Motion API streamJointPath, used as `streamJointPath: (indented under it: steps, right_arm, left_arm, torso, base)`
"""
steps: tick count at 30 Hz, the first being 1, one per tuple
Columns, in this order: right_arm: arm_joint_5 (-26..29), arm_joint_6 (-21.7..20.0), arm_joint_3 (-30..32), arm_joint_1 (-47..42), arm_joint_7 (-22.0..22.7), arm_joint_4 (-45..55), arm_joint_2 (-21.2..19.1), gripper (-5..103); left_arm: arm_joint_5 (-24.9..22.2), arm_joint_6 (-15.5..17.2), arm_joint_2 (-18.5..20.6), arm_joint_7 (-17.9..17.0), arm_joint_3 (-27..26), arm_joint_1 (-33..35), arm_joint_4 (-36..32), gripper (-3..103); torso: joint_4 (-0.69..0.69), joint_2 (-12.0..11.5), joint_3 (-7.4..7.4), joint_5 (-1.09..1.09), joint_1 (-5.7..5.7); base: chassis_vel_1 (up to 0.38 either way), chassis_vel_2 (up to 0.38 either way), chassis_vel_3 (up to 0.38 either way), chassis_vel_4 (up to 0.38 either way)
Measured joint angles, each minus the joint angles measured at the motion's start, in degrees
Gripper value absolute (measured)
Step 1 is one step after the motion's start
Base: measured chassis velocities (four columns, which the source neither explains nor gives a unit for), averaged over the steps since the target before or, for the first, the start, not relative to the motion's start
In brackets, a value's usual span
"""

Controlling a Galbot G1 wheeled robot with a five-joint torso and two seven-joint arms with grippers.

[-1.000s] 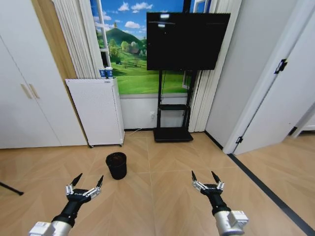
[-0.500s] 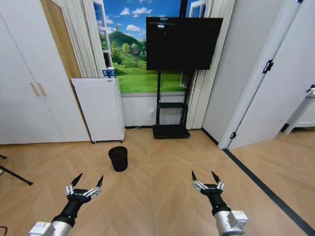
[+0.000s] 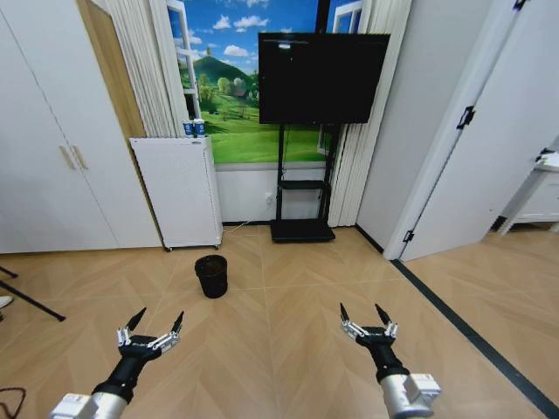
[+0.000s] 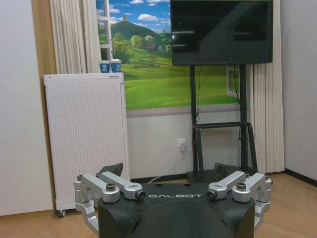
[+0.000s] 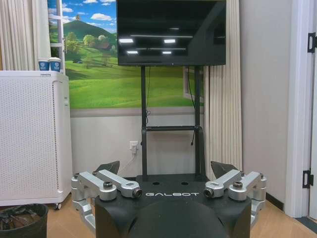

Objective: Pick up the trash bin and place the garbage on the floor into it.

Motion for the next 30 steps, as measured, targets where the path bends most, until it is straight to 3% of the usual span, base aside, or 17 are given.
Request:
streamJointPath:
  steps: [30]
  right_arm:
    - [0.0, 0.0, 0.0, 0.04, 0.0, 0.0, 0.0, 100]
  left_arm:
    - [0.0, 0.0, 0.0, 0.0, 0.0, -0.01, 0.0, 100]
  torso:
    - [-0.01, -0.02, 0.02, 0.0, 0.04]
  base:
    - [-0.01, 0.003, 0.008, -0.001]
